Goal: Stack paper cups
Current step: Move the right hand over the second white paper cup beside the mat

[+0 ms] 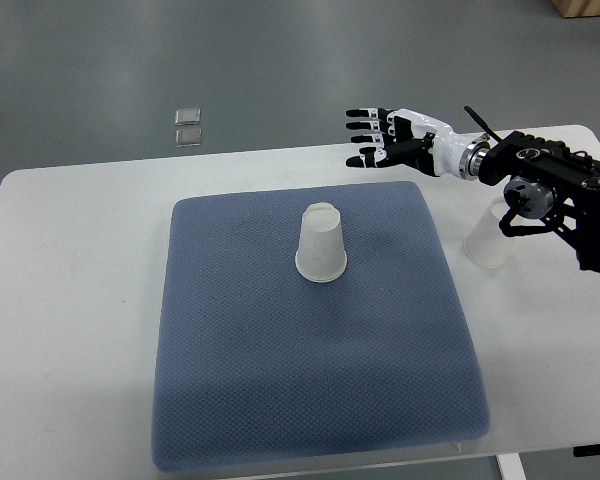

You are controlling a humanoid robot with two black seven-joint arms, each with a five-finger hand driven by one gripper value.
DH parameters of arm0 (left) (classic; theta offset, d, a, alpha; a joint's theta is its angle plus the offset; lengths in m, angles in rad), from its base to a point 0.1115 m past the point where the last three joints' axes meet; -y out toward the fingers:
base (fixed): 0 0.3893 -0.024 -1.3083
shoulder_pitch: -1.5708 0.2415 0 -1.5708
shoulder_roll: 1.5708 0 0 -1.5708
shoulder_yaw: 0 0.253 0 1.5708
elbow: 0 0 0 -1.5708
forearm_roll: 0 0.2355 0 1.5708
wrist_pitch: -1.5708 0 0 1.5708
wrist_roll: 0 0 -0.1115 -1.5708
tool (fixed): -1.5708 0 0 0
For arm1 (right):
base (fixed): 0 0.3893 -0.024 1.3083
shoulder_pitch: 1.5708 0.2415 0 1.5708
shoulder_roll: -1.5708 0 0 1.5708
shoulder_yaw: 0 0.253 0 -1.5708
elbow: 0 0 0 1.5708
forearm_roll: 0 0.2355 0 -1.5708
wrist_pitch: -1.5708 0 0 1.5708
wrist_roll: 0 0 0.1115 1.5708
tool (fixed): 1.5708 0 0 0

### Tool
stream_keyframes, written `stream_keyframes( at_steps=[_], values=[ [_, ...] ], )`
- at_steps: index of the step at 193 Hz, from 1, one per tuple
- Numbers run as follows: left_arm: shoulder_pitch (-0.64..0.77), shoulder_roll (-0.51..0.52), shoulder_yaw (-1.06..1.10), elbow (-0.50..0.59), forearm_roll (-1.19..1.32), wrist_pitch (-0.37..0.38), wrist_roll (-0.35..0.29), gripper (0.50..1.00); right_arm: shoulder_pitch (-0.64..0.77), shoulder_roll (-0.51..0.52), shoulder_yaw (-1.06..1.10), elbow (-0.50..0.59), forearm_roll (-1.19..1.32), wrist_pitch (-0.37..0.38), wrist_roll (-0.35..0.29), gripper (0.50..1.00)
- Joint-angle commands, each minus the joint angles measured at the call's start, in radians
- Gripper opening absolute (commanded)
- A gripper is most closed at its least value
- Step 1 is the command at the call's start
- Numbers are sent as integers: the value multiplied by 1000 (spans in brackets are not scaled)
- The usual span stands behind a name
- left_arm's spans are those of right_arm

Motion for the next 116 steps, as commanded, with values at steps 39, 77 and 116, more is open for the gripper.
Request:
stream_keyframes(
  at_steps=[39, 77, 116],
  values=[
    [-2, 0, 0, -7, 2, -2, 0, 1000, 545, -121, -693, 220, -88, 147, -65, 926],
    [-2, 0, 0, -7, 0, -2, 0, 1000, 803, -104, -872, 375, -133, 261, -111, 930],
    [-2, 0, 0, -5, 2, -2, 0, 1000, 1011, -84, -961, 556, -219, 261, -120, 932]
  ],
)
